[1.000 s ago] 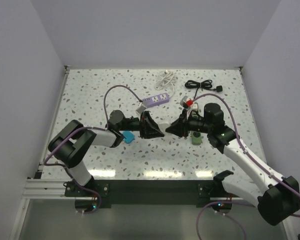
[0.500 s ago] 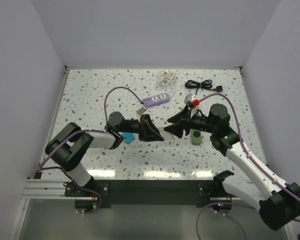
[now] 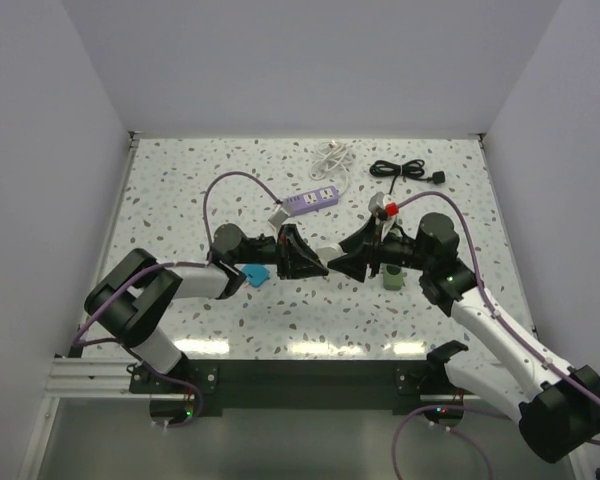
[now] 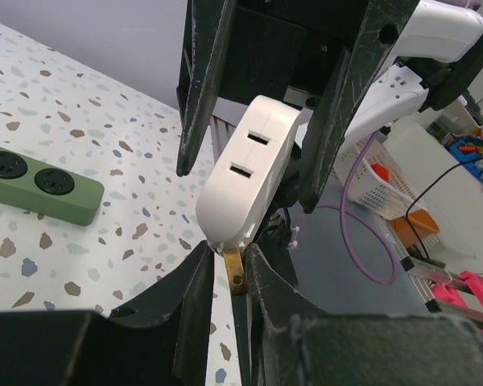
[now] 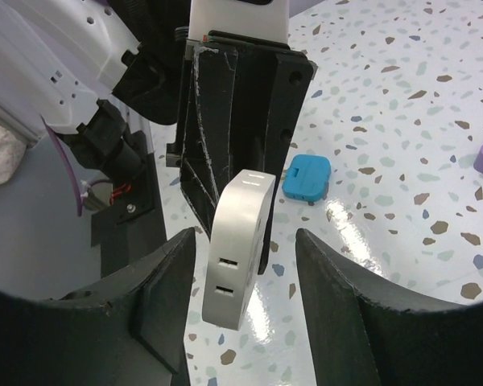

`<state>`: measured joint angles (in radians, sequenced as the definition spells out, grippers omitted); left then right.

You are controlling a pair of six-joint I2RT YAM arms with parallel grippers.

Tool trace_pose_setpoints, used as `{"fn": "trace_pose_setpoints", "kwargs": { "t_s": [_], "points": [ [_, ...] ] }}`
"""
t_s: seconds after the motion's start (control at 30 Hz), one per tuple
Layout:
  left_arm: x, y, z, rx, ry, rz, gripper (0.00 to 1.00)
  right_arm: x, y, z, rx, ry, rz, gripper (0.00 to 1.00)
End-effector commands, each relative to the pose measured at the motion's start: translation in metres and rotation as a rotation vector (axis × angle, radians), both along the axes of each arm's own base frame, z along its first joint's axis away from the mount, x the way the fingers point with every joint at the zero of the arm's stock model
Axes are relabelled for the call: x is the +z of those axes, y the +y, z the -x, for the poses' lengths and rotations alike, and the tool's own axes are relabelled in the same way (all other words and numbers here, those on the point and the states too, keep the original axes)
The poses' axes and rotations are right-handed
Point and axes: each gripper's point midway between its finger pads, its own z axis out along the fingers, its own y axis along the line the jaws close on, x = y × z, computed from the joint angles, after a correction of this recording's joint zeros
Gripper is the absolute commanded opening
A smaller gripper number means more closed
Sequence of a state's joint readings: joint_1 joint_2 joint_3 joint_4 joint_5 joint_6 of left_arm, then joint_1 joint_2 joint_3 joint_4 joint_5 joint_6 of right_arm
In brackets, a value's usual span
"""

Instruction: Insert the plug

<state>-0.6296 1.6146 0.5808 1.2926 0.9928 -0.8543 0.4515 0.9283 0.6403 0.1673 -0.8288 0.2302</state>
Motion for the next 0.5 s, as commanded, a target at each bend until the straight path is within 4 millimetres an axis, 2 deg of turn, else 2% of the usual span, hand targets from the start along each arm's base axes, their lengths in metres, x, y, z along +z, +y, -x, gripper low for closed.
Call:
{"fn": "trace_pose_setpoints", "kwargs": {
  "t_s": [0.0, 0.17, 0.27, 0.3, 0.4, 0.47],
  "points": [
    [0.102, 0.017, 0.022, 0.011, -0.493, 0.373, 0.0, 0.014, 0.003, 0.003, 0.03, -0.045, -0.041, 0.56],
    [0.104, 0.018, 0.023, 0.006, -0.499, 0.383, 0.0, 0.011, 0.007, 0.003, 0.055, -0.037, -0.045, 0.49],
    [0.108, 0.02, 0.029, -0.015, -0.514, 0.401, 0.0, 0.007, 0.011, 0.002, 0.076, -0.016, -0.039, 0.37],
    [0.108, 0.021, 0.031, -0.022, -0.521, 0.399, 0.0, 0.006, 0.012, 0.002, 0.081, -0.012, -0.038, 0.26],
    [0.109, 0.023, 0.035, -0.028, -0.538, 0.401, 0.0, 0.007, 0.013, 0.0, 0.088, -0.008, -0.045, 0.03],
    [0.112, 0.026, 0.039, -0.029, -0.557, 0.406, 0.0, 0.007, 0.013, 0.001, 0.094, -0.011, -0.049, 0.0]
  ]
}}
